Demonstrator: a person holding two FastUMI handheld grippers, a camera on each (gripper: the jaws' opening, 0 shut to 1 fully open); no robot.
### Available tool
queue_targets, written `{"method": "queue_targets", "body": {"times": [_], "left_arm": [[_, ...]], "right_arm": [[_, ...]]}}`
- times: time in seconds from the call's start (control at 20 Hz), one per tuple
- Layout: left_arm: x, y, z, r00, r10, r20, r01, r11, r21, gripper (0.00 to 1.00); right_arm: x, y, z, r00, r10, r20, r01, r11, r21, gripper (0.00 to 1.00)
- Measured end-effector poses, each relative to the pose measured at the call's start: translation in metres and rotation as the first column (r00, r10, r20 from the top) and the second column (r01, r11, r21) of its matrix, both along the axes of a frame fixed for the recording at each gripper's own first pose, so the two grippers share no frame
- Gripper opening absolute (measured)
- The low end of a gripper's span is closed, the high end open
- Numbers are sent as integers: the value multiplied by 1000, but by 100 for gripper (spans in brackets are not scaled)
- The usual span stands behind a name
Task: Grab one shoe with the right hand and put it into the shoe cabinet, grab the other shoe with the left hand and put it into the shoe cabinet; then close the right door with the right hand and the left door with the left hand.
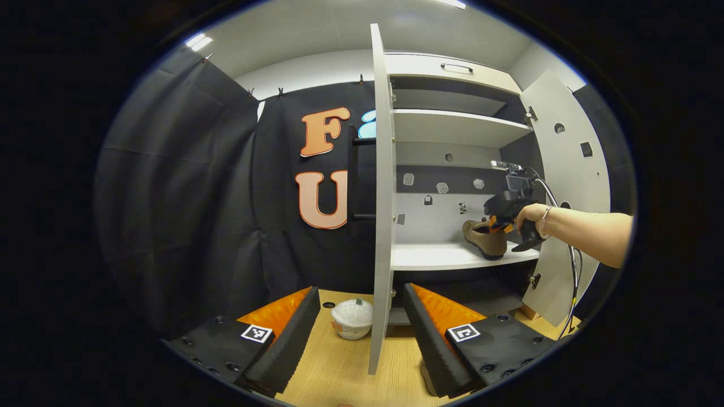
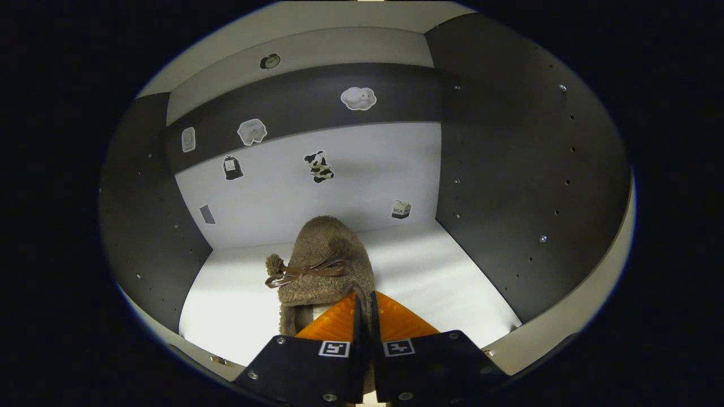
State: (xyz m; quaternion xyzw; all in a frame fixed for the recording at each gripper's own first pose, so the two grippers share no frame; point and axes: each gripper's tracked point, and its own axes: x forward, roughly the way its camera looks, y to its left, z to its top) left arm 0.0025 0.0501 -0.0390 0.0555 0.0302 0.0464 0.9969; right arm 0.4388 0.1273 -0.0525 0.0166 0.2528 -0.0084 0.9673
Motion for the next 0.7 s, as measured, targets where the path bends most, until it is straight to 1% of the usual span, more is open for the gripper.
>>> {"method": "queue_targets", "body": {"times": [0.1,0.15,0.2,0.25,0.3,0.35,0.4,0.45,0.5,0.55,0.6,0.65,0.7], "left_arm": [[-1,-2,1,1000,0,1,0,1000,-8,96],[-1,-6,0,1000,-6,-1,6,1000,-13,96],[-2,-9,-1,1000,-14,-2,14,1000,-16,97],[-3,-12,-1,1000,-22,-3,21,1000,-18,96],[-3,-16,-1,1000,-30,-4,30,999,-18,96],[-4,-21,-2,999,-39,-6,38,999,-18,96],[-5,-26,-4,999,-49,-11,49,999,-19,96],[-7,-31,-7,998,-62,-17,61,998,-23,97],[-7,-37,-11,997,-73,-23,73,997,-27,94],[-7,-42,-18,996,-84,-32,83,996,-30,94],[-6,-47,-24,995,-94,-41,93,995,-32,96],[-4,-52,-32,993,-101,-55,99,995,-32,96],[-3,-55,-41,992,-107,-71,105,994,-33,96]], "right_arm": [[-9,-2,12,999,17,45,-16,1000,-22,13],[-16,-4,20,997,23,70,-21,999,-26,14],[-25,-2,27,996,37,84,-36,999,-15,18],[-36,-1,32,994,49,98,-49,999,-1,20],[-48,-1,39,991,59,117,-61,998,14,31],[-60,-3,46,988,66,139,-69,997,20,22],[-73,-5,52,984,73,164,-78,997,19,35],[-87,-7,58,979,81,187,-84,996,12,39],[-102,-10,63,973,92,210,-94,996,3,52],[-117,-12,68,966,101,236,-102,995,-7,59],[-131,-17,72,960,106,260,-104,994,-20,71],[-146,-20,74,953,110,282,-106,994,-30,75],[-160,-24,76,947,113,301,-108,994,-34,82]]}}
